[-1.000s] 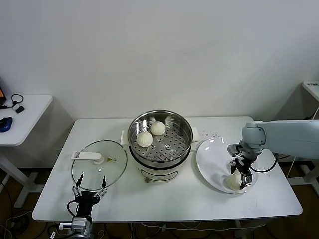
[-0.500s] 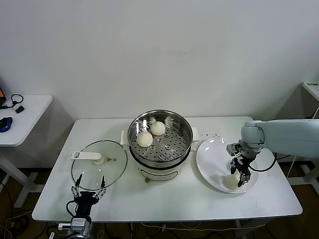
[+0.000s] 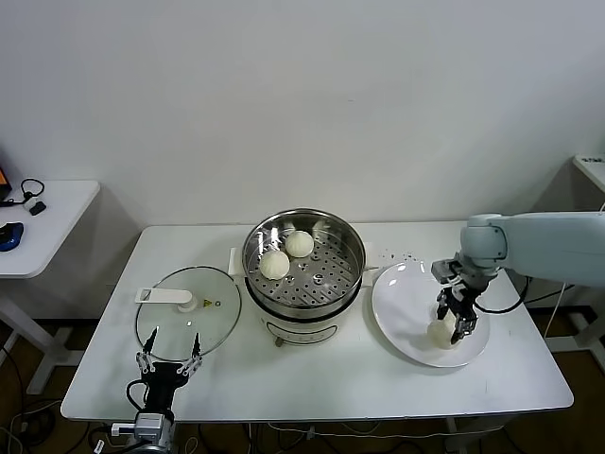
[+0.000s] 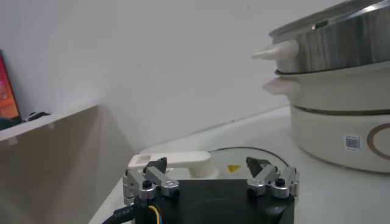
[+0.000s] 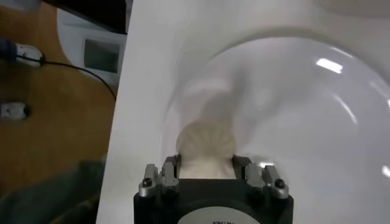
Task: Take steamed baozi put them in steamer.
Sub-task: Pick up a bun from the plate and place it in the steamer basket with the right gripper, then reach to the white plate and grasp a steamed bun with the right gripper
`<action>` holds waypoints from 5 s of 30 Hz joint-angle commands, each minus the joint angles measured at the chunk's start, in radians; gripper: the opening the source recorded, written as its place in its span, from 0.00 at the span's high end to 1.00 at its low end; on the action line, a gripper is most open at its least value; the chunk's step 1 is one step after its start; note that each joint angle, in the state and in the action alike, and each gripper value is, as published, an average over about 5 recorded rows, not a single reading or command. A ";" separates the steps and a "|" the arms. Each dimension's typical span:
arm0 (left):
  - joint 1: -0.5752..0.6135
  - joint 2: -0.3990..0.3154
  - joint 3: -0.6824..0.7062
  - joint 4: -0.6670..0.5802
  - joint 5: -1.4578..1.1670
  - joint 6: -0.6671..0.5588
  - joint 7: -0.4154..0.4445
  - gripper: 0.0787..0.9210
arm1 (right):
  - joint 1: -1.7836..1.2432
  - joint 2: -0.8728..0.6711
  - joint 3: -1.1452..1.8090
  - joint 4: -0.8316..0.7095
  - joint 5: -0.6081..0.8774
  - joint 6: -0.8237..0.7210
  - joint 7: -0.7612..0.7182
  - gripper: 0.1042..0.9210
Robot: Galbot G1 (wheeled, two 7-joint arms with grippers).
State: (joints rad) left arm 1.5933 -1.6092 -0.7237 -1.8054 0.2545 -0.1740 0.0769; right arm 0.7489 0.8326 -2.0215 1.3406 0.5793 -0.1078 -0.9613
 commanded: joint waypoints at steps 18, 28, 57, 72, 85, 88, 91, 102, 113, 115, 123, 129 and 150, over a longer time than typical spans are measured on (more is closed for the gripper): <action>0.006 -0.049 0.012 -0.010 0.012 0.005 0.001 0.12 | 0.343 0.137 0.096 -0.049 0.068 0.182 -0.186 0.41; 0.012 -0.049 0.024 -0.011 0.020 0.004 0.000 0.12 | 0.384 0.269 0.170 -0.056 0.165 0.285 -0.193 0.42; 0.012 -0.049 0.015 -0.004 0.018 -0.006 -0.005 0.12 | 0.212 0.551 0.186 -0.019 -0.138 0.649 -0.009 0.49; 0.009 -0.049 0.008 0.001 0.014 -0.009 -0.005 0.12 | 0.091 0.571 0.196 -0.061 -0.183 0.595 0.037 0.48; 0.007 -0.049 0.006 0.003 0.013 -0.012 -0.005 0.12 | 0.064 0.576 0.193 -0.080 -0.174 0.582 0.031 0.48; 0.007 -0.049 0.006 0.003 0.013 -0.012 -0.005 0.12 | 0.063 0.577 0.193 -0.088 -0.175 0.585 0.031 0.48; 0.007 -0.049 0.006 0.003 0.013 -0.012 -0.006 0.12 | 0.060 0.580 0.195 -0.097 -0.175 0.587 0.038 0.46; 0.009 -0.049 0.011 0.000 0.014 -0.014 -0.005 0.12 | 0.087 0.575 0.196 -0.103 -0.153 0.623 0.020 0.15; 0.016 -0.049 0.016 -0.011 0.016 -0.014 -0.005 0.12 | 0.152 0.541 0.175 -0.099 -0.109 0.631 -0.048 0.12; 0.017 -0.049 0.016 -0.013 0.016 -0.014 -0.005 0.12 | 0.165 0.530 0.171 -0.099 -0.102 0.617 -0.060 0.12; 0.020 -0.049 0.017 -0.016 0.017 -0.016 -0.006 0.12 | 0.231 0.466 0.129 -0.063 -0.052 0.456 -0.082 0.12; 0.021 -0.049 0.020 -0.020 0.020 -0.016 -0.005 0.12 | 0.285 0.396 0.077 -0.051 -0.019 0.316 -0.132 0.12; 0.022 -0.049 0.020 -0.014 0.032 -0.017 -0.004 0.12 | 0.249 0.088 -0.071 -0.035 -0.040 0.158 -0.116 0.12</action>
State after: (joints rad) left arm 1.6145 -1.6092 -0.7034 -1.8214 0.2845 -0.1905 0.0732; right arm 1.0158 1.0516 -2.0433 1.2992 0.5645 0.1135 -1.0794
